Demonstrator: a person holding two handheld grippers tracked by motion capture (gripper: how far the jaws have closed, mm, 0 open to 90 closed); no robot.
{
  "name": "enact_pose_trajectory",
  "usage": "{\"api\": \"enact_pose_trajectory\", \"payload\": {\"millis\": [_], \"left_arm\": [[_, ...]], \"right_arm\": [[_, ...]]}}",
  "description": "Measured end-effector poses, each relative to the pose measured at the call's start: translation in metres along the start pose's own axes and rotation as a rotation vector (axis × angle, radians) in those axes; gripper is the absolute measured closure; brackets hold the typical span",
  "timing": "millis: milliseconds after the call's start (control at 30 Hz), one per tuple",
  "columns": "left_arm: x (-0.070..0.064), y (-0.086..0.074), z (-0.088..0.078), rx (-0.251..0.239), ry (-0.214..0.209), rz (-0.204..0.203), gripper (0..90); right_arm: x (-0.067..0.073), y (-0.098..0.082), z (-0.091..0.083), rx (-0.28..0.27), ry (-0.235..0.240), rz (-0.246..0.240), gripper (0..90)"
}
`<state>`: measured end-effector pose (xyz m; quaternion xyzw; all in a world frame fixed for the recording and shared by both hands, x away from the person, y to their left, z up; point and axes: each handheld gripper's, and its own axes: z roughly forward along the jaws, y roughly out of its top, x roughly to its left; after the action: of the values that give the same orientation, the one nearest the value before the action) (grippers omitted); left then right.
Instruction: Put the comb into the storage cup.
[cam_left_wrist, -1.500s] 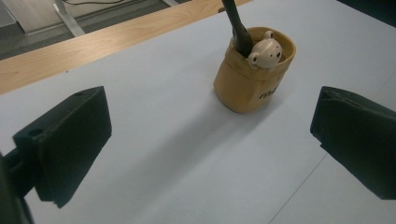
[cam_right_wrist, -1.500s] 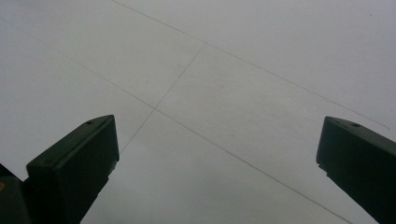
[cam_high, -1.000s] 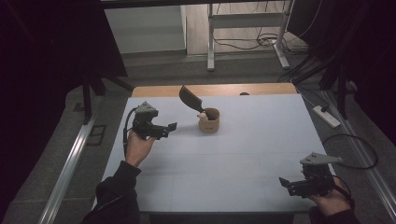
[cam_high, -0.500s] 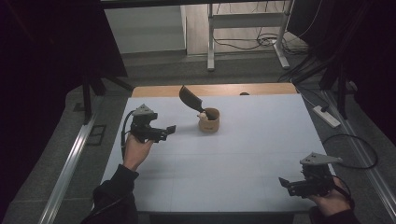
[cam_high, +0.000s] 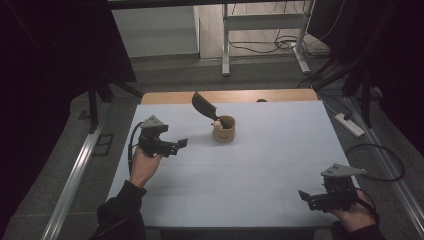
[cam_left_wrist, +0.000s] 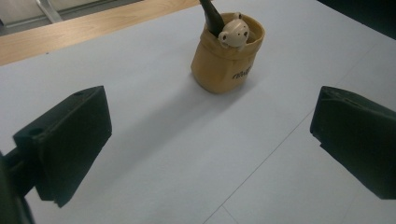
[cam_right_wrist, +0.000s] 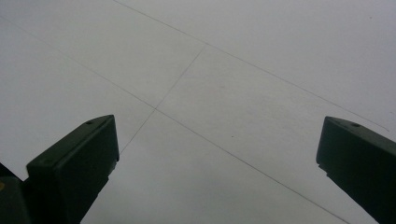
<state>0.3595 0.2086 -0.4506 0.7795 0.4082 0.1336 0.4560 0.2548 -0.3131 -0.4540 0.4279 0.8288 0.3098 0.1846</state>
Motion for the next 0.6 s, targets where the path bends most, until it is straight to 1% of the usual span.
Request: {"api": "enact_pose_trajectory", "payload": {"millis": [600], "left_arm": [[-0.008, -0.012, -0.011, -0.011, 0.004, -0.002, 0.0]], "right_arm": [[0.001, 0.000, 0.000, -0.002, 0.001, -0.010, 0.0]]}}
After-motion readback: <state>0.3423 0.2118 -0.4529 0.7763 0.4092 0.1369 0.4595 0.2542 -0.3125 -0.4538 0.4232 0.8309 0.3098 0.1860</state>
